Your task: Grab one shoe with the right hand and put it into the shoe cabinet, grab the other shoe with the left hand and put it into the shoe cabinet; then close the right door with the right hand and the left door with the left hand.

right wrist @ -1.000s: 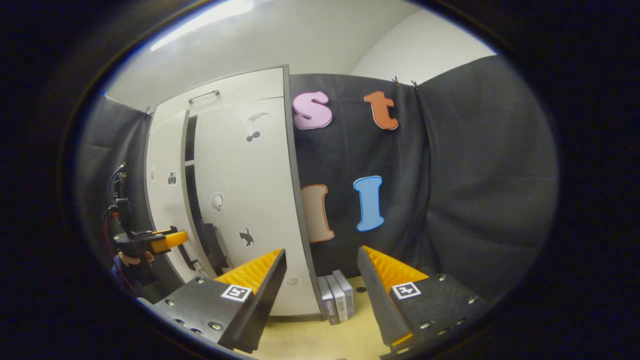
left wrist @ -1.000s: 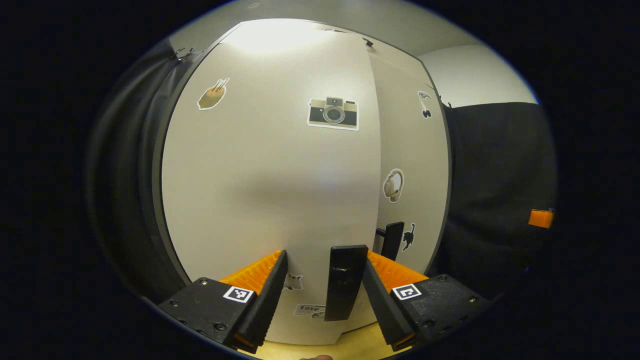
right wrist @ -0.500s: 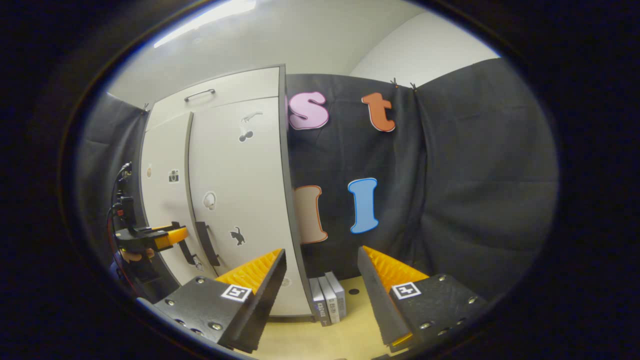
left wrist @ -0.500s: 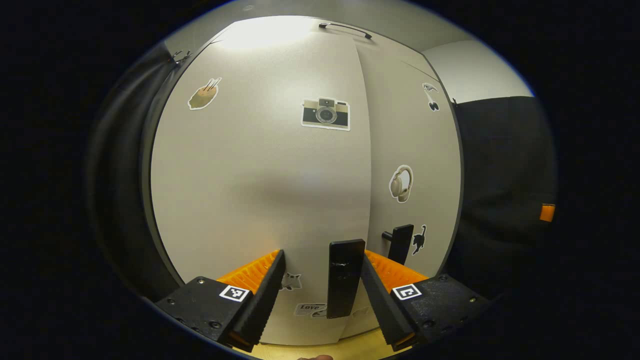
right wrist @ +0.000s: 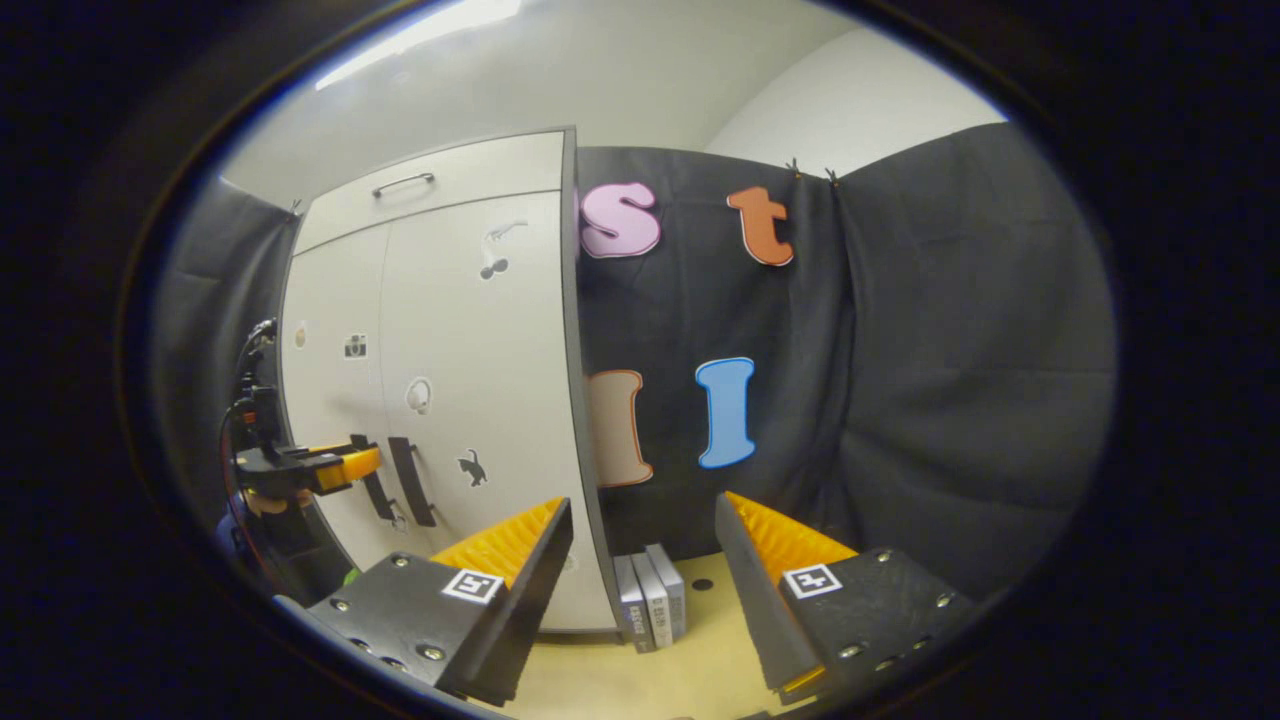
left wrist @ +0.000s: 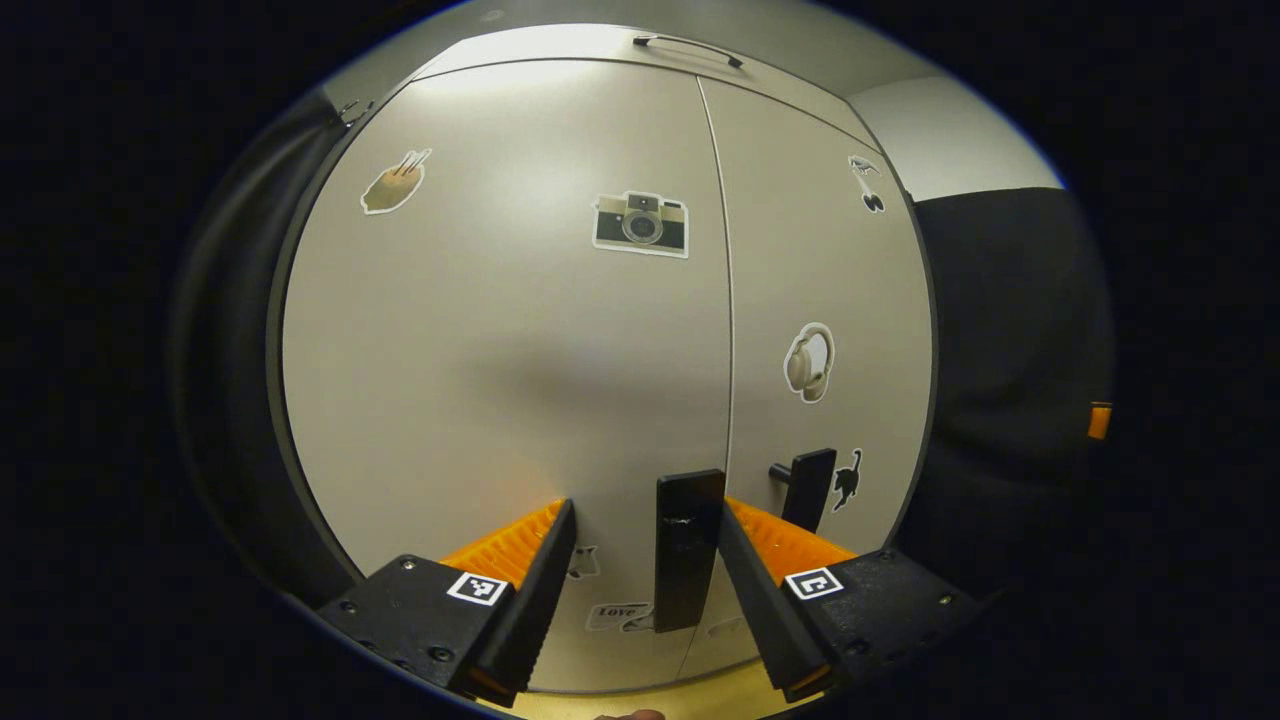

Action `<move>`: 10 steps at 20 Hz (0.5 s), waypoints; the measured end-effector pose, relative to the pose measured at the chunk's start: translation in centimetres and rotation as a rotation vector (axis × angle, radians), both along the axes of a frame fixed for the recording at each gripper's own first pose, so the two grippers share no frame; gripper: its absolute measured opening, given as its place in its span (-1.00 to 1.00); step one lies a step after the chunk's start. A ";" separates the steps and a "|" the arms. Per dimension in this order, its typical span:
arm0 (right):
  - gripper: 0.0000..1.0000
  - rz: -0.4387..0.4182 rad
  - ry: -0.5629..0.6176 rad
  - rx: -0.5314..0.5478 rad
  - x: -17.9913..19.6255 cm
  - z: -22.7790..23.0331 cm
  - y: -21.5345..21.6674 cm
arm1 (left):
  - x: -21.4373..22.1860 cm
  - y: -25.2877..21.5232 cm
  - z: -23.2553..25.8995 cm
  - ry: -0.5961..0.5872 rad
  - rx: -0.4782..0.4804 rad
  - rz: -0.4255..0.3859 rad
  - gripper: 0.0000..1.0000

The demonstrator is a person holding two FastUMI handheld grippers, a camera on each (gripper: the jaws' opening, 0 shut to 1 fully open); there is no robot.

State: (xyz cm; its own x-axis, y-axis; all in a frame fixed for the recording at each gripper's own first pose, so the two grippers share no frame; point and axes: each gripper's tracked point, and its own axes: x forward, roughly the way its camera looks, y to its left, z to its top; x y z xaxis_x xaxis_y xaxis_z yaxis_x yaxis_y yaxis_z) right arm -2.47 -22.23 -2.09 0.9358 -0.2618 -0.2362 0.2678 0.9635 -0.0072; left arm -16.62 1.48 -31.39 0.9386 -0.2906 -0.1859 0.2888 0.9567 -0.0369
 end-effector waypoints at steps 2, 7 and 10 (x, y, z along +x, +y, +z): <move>0.69 0.014 0.003 -0.003 0.2 0.1 0.6 | -0.5 0.0 0.2 0.018 0.008 0.001 0.71; 0.73 0.053 -0.036 -0.007 0.7 2.3 2.9 | -5.6 0.3 5.3 -0.037 0.031 -0.029 0.72; 0.72 0.091 -0.071 -0.017 1.7 4.6 4.9 | -9.9 1.4 9.9 -0.086 0.048 -0.021 0.72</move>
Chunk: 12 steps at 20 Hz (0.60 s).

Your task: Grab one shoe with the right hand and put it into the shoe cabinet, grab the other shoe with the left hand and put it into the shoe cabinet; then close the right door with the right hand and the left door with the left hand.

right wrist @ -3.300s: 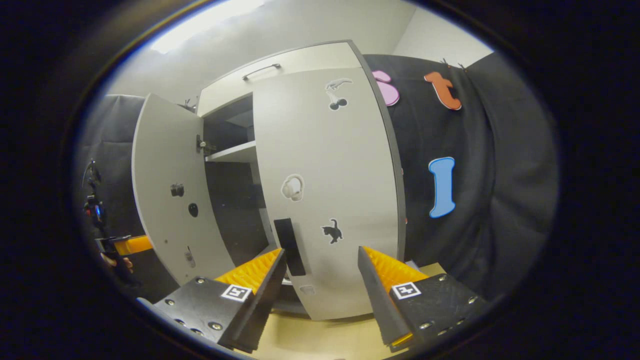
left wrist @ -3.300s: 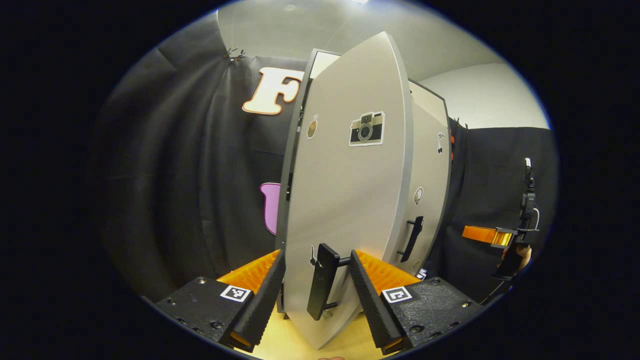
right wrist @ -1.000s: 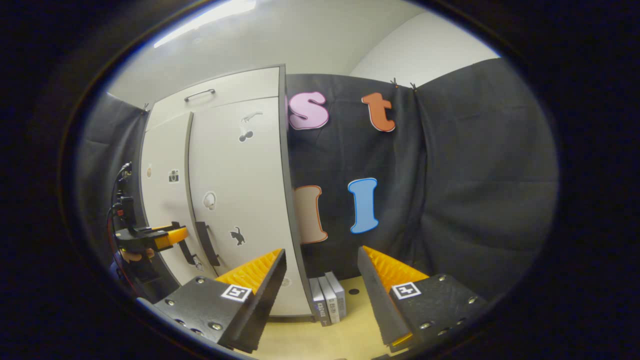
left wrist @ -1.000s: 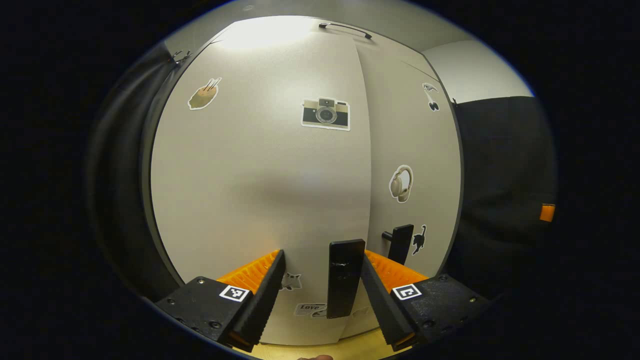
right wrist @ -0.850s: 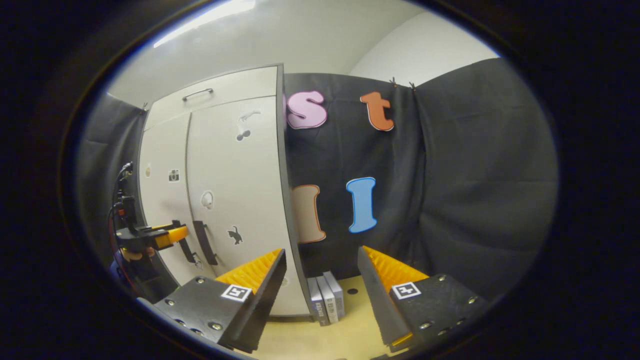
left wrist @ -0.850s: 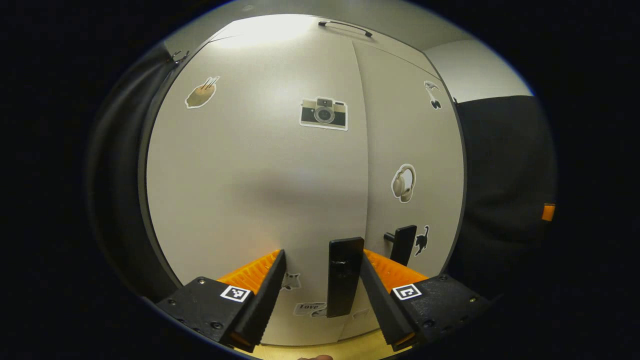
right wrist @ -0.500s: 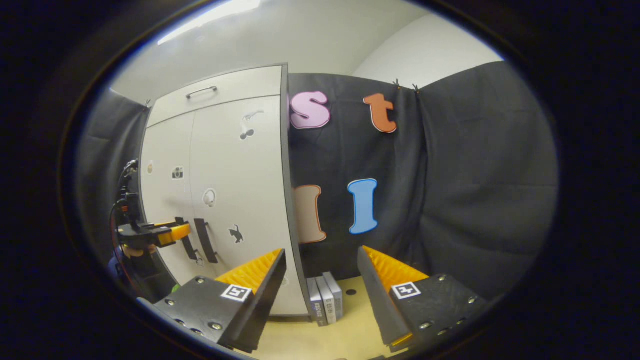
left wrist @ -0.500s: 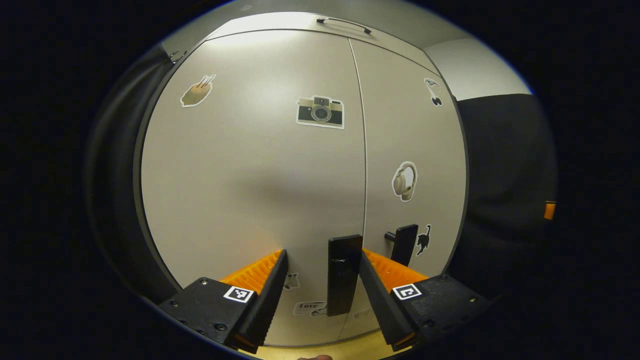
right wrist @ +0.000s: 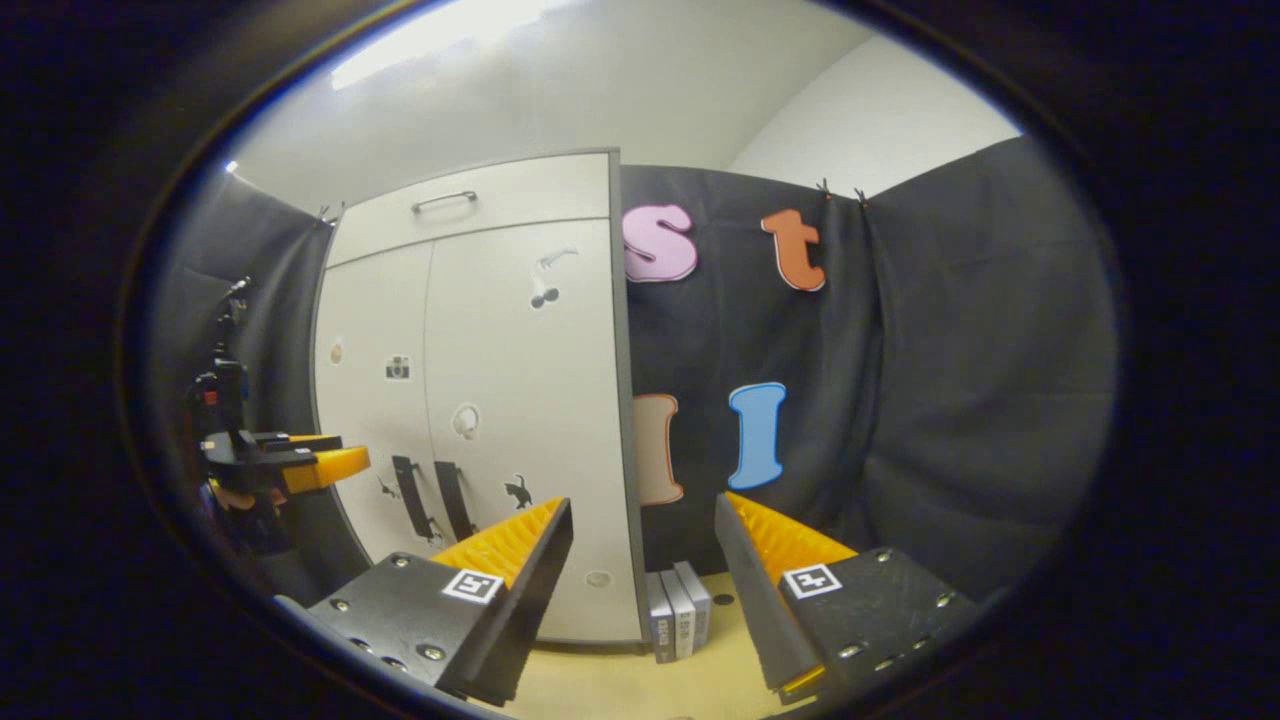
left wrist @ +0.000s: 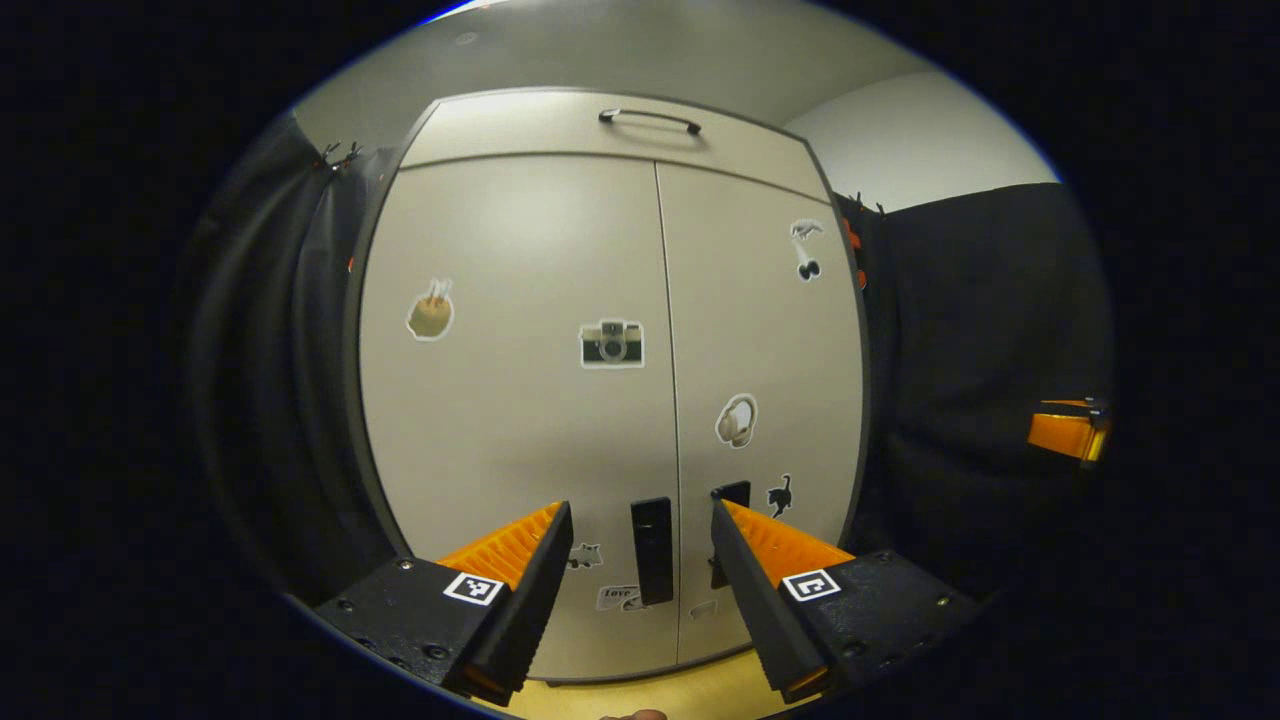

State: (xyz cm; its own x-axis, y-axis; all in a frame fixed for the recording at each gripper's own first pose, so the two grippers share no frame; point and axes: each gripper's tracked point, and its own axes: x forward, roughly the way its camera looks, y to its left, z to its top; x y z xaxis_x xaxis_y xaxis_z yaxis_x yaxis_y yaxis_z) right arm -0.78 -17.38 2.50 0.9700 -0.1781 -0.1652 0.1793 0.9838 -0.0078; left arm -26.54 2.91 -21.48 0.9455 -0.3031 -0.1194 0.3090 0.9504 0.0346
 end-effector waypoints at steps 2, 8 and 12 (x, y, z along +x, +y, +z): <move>0.73 0.042 -0.016 -0.003 0.3 1.1 2.0 | -2.5 1.2 2.4 -0.026 0.013 0.025 0.75; 0.69 0.158 -0.058 0.047 1.2 3.0 7.9 | -8.1 5.4 5.6 -0.043 -0.014 0.129 0.72; 0.72 0.186 -0.068 0.029 1.5 2.9 9.5 | -9.8 7.5 6.6 -0.057 -0.009 0.178 0.72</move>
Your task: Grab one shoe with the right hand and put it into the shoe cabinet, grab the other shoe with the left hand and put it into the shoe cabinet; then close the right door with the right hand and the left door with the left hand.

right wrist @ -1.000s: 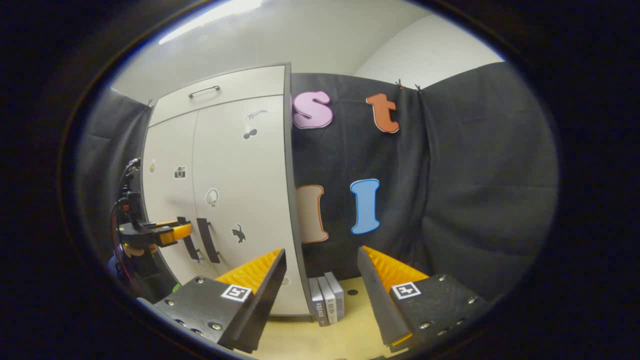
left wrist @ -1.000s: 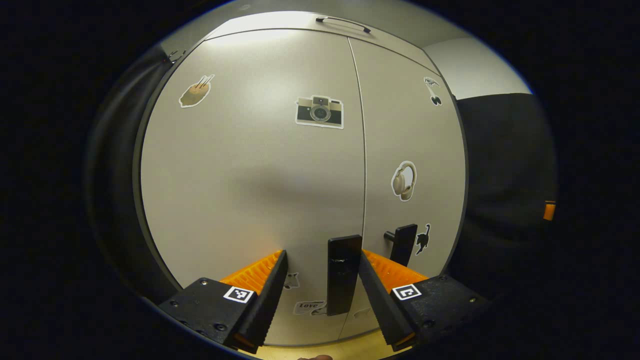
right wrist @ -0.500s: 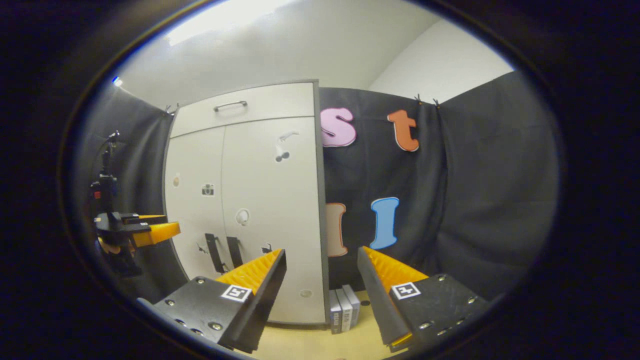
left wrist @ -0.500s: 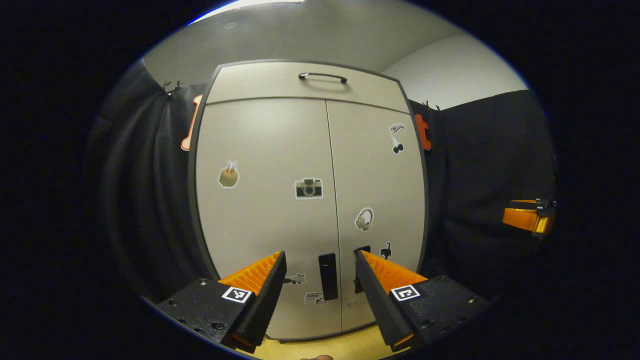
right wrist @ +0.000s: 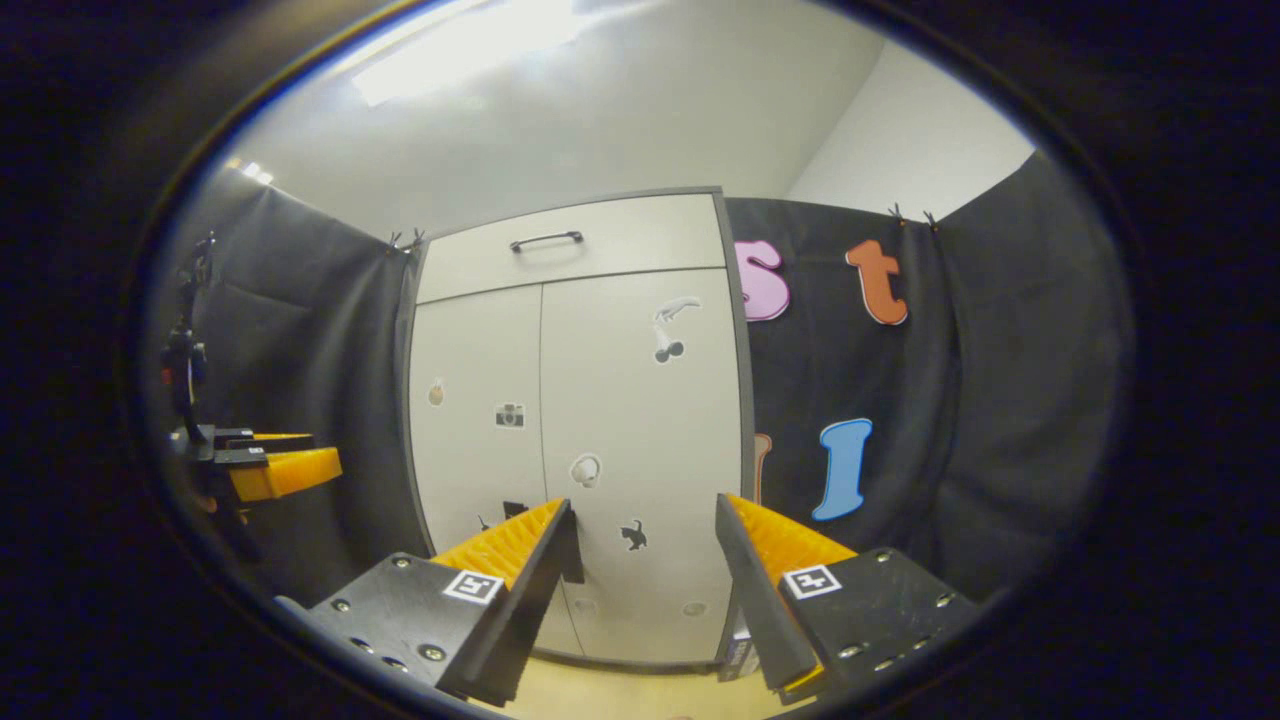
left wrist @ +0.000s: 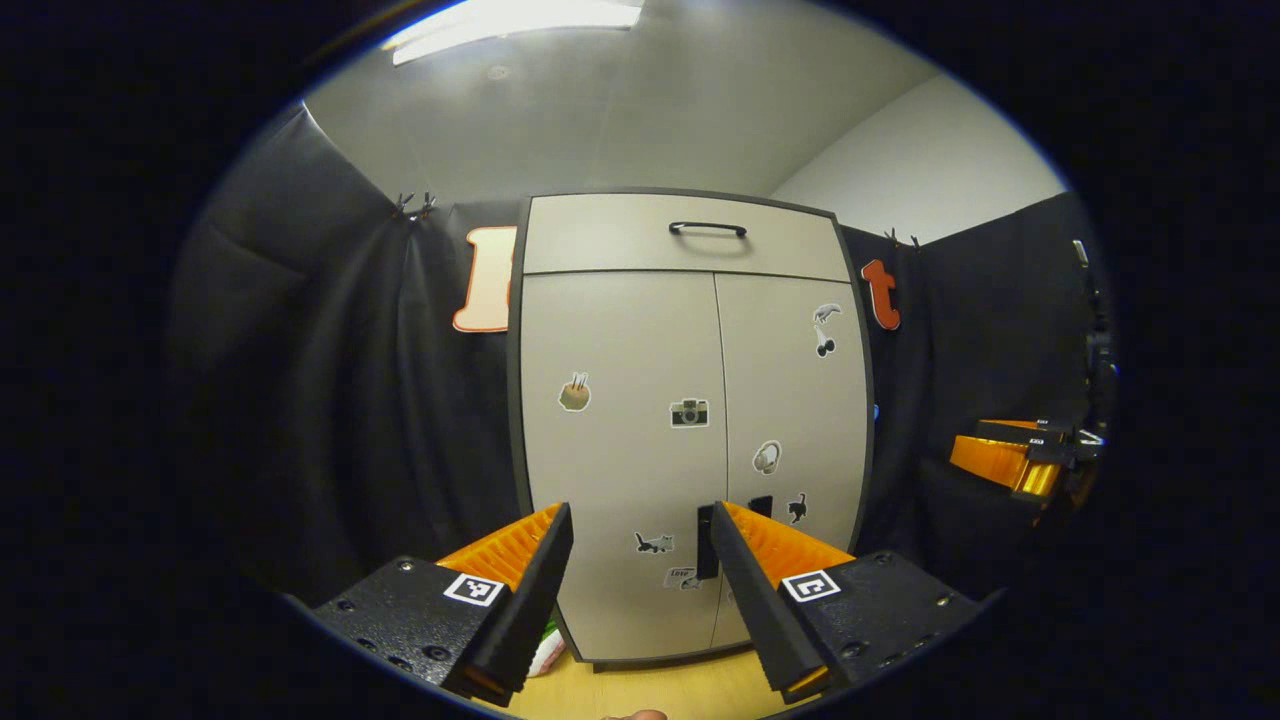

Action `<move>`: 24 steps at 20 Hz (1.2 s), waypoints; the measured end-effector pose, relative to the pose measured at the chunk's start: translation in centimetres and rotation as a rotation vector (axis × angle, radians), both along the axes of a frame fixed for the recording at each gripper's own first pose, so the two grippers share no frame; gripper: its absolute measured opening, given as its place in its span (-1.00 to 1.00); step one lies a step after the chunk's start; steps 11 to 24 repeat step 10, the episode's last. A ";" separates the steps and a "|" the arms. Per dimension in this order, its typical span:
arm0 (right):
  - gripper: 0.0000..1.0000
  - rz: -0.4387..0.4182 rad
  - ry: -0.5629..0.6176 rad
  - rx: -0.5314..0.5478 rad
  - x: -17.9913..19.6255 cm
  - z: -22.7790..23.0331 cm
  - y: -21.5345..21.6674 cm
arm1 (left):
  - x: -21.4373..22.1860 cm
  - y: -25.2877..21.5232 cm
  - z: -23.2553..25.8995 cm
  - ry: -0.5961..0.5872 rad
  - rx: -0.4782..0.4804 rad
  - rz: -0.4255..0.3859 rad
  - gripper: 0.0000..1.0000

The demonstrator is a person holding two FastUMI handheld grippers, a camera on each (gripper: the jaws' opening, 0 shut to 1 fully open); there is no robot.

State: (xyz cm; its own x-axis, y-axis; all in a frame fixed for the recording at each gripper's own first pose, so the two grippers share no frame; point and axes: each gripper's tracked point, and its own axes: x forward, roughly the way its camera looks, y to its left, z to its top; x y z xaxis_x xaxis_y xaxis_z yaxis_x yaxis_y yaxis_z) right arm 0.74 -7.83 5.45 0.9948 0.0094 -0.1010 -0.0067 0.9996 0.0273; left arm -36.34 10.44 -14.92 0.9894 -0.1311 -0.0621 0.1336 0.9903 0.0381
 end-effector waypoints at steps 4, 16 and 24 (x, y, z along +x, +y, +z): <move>0.72 0.017 0.003 -0.004 -0.5 -0.2 1.2 | -0.6 0.9 0.0 0.004 -0.007 0.012 0.72; 0.72 -0.017 0.001 -0.016 -2.4 0.2 0.6 | -0.6 0.2 -0.5 0.014 -0.013 -0.032 0.72; 0.72 -0.017 0.001 -0.016 -2.4 0.2 0.6 | -0.6 0.2 -0.5 0.014 -0.013 -0.032 0.72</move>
